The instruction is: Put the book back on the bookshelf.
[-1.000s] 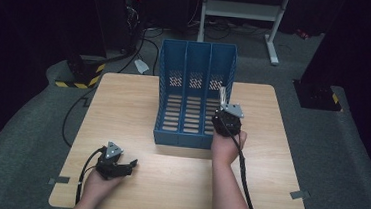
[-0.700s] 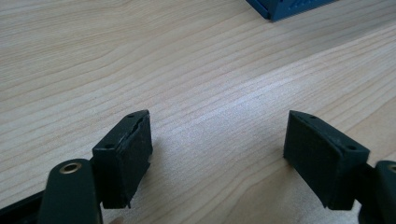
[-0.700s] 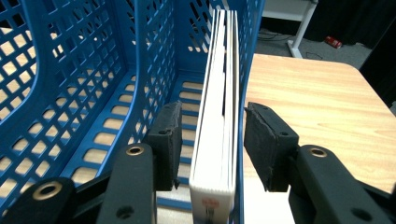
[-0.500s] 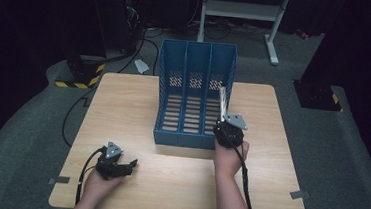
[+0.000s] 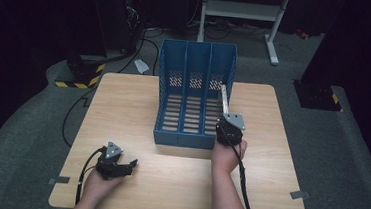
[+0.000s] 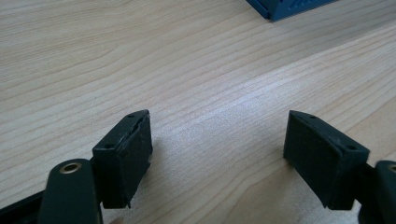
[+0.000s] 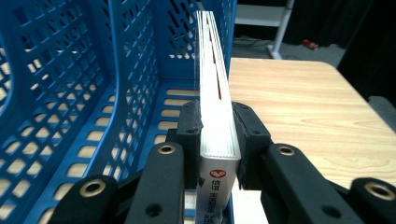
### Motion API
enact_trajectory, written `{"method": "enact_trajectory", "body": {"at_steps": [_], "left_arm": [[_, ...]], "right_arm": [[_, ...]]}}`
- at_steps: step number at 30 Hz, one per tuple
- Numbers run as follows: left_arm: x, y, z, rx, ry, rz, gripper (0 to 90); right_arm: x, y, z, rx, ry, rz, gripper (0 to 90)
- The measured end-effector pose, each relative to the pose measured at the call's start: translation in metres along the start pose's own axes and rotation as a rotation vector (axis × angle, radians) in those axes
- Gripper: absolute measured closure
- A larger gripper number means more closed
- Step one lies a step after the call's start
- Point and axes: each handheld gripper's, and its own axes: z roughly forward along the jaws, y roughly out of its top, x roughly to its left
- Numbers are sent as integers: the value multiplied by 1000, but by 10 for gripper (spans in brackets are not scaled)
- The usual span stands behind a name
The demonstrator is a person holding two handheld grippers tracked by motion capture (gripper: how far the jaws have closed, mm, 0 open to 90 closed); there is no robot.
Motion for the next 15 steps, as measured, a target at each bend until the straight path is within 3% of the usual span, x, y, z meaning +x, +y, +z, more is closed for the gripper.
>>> {"method": "enact_trajectory", "body": {"at_steps": [15], "left_arm": [[0,0,0,0,-1,0,237]], "right_arm": [[5,2,5,-1,-50,-2,741]]}}
